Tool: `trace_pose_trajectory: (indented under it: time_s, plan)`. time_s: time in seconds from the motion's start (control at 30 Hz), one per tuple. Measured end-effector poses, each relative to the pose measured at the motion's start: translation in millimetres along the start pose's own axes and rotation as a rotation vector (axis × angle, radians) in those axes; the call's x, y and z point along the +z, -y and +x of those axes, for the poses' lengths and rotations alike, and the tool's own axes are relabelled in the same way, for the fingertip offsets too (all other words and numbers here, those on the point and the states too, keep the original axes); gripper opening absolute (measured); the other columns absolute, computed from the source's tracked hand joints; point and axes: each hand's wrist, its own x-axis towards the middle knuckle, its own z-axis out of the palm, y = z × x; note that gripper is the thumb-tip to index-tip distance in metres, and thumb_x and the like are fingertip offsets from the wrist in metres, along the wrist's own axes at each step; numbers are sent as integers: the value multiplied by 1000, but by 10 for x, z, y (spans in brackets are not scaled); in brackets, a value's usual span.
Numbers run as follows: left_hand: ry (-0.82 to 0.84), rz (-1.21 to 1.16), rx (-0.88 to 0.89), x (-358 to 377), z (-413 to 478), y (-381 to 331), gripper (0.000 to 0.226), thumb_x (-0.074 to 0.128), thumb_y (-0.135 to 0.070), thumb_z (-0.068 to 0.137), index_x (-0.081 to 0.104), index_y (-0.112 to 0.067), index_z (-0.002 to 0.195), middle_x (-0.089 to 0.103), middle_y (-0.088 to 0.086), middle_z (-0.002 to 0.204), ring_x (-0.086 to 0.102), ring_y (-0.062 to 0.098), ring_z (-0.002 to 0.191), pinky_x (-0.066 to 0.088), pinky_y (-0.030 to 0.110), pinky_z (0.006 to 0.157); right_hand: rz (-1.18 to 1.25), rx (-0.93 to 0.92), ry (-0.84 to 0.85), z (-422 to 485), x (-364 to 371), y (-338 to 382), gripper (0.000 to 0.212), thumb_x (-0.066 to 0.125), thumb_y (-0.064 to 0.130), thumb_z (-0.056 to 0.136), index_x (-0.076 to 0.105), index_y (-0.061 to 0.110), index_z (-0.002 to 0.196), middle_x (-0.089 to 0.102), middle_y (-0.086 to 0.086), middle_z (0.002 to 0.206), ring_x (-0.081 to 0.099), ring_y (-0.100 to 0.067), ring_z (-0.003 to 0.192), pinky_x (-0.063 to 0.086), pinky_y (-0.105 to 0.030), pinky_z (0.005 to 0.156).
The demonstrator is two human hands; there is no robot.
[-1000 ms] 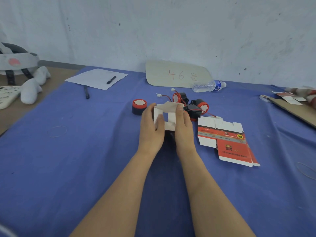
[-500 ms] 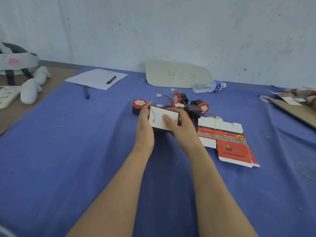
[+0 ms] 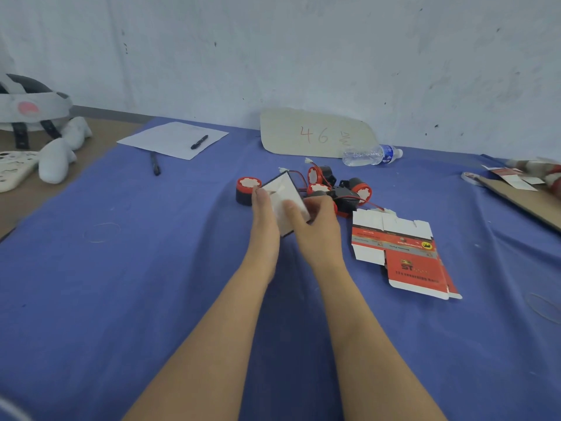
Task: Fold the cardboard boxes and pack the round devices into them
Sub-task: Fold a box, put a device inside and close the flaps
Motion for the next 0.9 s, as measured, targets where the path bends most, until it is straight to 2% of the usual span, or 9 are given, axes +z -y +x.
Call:
trace_pose_trajectory:
  time_s: [0.07, 0.17, 0.23, 0.3, 0.43, 0.53, 0.63, 0.73, 0.9]
  plan:
    - [-36, -9, 13, -19, 15, -19, 59, 18, -58, 99, 55, -25, 132, 65, 0, 123, 61, 9, 103, 47, 25, 98, -56, 9, 59, -13, 13, -18, 26, 65, 35, 88, 48, 26, 105, 54, 21, 92, 53, 6, 83, 40, 1, 61]
    - [-25, 23, 66, -20, 11, -44, 49, 17, -52, 102, 51, -34, 132, 63, -8, 120, 59, -3, 95, 49, 5, 68, -72, 21, 92, -22, 6, -28, 42, 62, 42, 88, 51, 25, 126, 61, 15, 105, 56, 4, 87, 40, 3, 62]
    - [-7, 60, 99, 3, -1, -32, 42, 16, -50, 102, 52, -39, 121, 62, -10, 121, 58, -6, 98, 47, 6, 74, -71, 18, 88, -23, -6, -27, 42, 58, 43, 91, 52, 25, 128, 61, 15, 106, 55, 8, 85, 38, 4, 60]
    - [13, 70, 120, 18, 8, 0, 46, 17, -49, 103, 54, -34, 126, 61, -8, 127, 58, 1, 108, 46, 13, 86, -69, 18, 80, -17, -14, -35, 38, 57, 40, 93, 53, 24, 127, 57, 17, 102, 50, 14, 80, 36, 5, 58]
    - [28, 95, 159, 29, 0, 9, 39, 18, -46, 103, 49, -40, 126, 58, -15, 125, 55, -11, 103, 43, 2, 75, -84, 36, 72, -1, -7, -69, 37, 53, 39, 95, 51, 24, 128, 54, 15, 103, 50, 4, 82, 35, 5, 54]
    - [7, 87, 149, 20, 35, 30, 47, 18, -49, 102, 50, -36, 134, 58, -9, 131, 55, 2, 116, 43, 13, 89, -108, 46, 109, 7, 3, -89, 38, 48, 40, 97, 47, 25, 131, 52, 17, 106, 48, 2, 86, 36, 2, 54]
    - [-26, 73, 133, 14, 50, 31, 49, 18, -52, 101, 51, -33, 133, 57, -6, 133, 54, 8, 119, 42, 20, 96, -134, 48, 141, 14, 11, -97, 37, 44, 36, 100, 45, 23, 135, 50, 17, 107, 47, 4, 81, 36, 3, 53]
    - [-30, 76, 129, 22, 48, 30, 43, 20, -51, 101, 51, -37, 126, 57, -9, 130, 54, 5, 115, 42, 15, 87, -131, 67, 143, 20, 8, -107, 39, 43, 35, 100, 43, 22, 136, 56, 9, 117, 49, -2, 90, 35, -1, 55]
    - [-33, 87, 121, 14, 81, 63, 55, 19, -54, 100, 51, -28, 137, 59, -2, 131, 56, 11, 118, 44, 17, 87, -114, 83, 168, 20, 4, -100, 40, 43, 36, 100, 41, 22, 138, 57, 2, 129, 48, -5, 98, 35, -9, 67]
